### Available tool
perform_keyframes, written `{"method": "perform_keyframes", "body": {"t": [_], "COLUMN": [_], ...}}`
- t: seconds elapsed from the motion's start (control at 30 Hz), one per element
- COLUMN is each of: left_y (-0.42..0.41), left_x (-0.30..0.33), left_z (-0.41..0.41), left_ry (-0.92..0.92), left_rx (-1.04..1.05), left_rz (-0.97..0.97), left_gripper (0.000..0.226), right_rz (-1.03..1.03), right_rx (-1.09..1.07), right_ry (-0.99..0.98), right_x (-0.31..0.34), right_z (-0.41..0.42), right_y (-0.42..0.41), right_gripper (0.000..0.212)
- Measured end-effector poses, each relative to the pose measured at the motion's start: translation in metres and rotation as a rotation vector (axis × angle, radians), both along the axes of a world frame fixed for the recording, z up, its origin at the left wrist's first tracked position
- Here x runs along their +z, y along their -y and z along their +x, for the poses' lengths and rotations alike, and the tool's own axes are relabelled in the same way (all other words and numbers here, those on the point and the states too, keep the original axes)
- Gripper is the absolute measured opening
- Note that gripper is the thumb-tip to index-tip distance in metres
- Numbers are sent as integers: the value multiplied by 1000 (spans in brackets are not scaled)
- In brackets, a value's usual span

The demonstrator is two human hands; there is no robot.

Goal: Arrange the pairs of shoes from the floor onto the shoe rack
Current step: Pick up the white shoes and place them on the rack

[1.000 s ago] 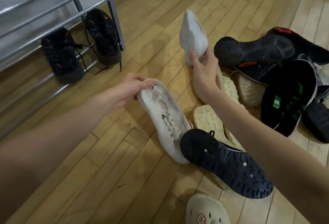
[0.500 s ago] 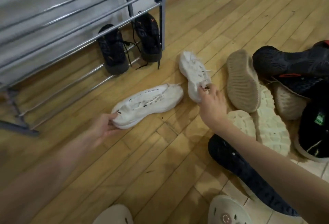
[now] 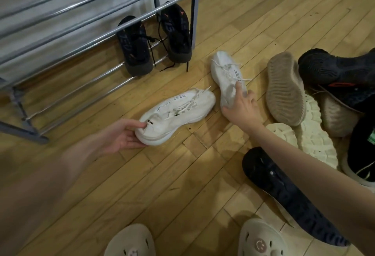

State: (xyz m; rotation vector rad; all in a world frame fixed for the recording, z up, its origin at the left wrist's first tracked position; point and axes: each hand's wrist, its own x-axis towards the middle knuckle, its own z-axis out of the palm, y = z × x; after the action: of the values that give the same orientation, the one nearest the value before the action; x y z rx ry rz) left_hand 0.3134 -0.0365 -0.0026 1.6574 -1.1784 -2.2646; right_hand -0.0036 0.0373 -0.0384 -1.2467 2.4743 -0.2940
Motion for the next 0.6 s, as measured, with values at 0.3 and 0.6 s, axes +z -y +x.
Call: {"method": "perform_keyframes", "body": {"t": [0.3,0.6], "left_y": [-18,-55], "left_x": [-3,0], "left_z": [27,120], "left_ry": [-190,-283], "left_rx": [-22,359], "left_rz": [9,116], "left_gripper": [70,103], "right_rz": [-256,-322], "right_rx": [-85,199], "right_ry": [194,308], "right_x": [0,-7], "right_z": [37,143], "right_y": [-19,-62], "right_gripper": [72,73]}}
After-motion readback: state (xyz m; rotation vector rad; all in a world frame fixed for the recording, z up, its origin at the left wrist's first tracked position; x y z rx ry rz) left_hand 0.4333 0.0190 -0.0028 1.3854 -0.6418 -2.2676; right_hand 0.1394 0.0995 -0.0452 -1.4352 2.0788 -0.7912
